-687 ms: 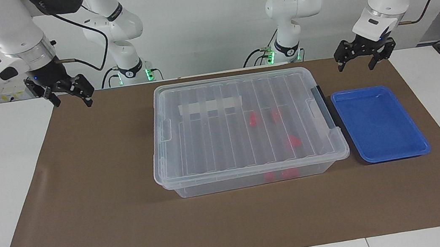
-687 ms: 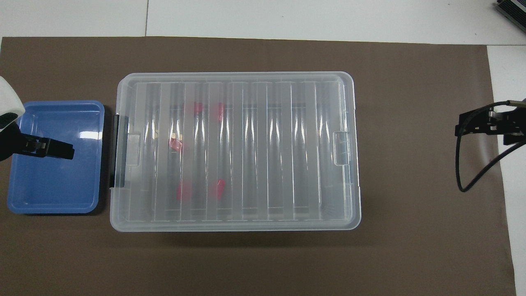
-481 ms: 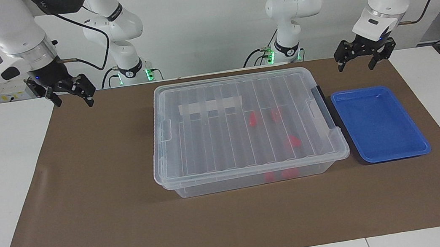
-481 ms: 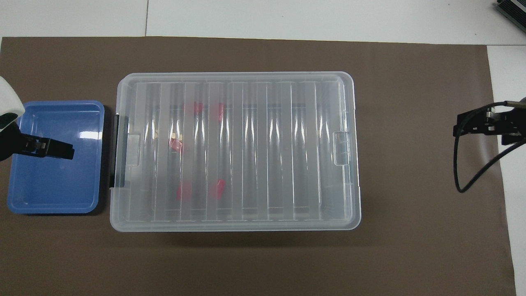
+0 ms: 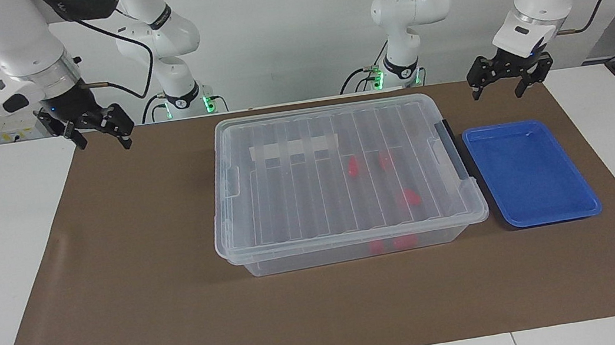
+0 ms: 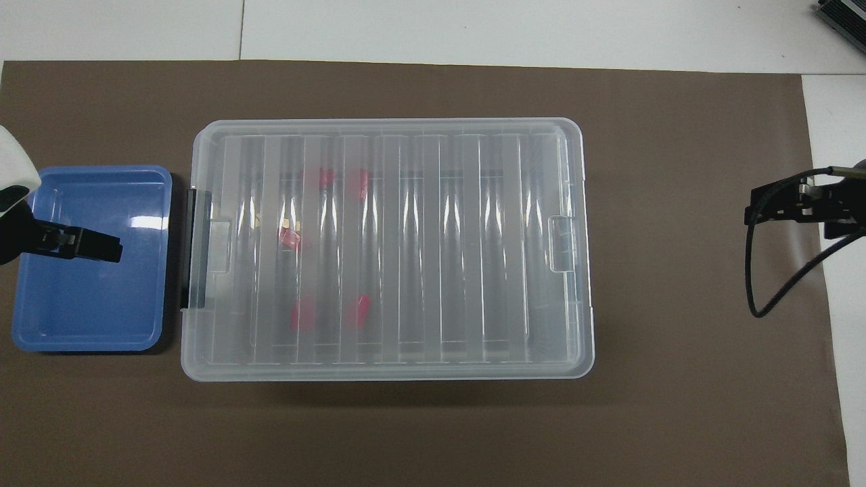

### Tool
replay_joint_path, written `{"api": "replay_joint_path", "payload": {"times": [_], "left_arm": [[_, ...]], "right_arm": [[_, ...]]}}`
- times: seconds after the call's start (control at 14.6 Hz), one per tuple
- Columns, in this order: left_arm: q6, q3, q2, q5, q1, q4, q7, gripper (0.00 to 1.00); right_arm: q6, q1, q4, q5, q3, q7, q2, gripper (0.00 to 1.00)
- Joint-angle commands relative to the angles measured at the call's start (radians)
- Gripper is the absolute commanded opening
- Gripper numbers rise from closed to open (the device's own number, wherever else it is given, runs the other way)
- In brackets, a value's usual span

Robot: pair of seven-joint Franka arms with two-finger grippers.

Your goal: Place red block in blue tray from box

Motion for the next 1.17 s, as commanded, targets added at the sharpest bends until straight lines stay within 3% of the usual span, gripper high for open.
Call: {"api": "replay_joint_path", "payload": {"times": [0.0,1.1], "left_arm": [[-0.021,0.000,-0.010,0.003,0.002,0.004,-0.009,1.00],[-0.021,0.000,-0.010,0.003,0.002,0.004,-0.009,1.00]], "right_arm": [[-0.003,-0.010,-0.014,0.017,0.006,0.003,-0.010,1.00],[0.000,-0.009,-0.037,0.017,0.006,0.010,-0.021,1.00]]}}
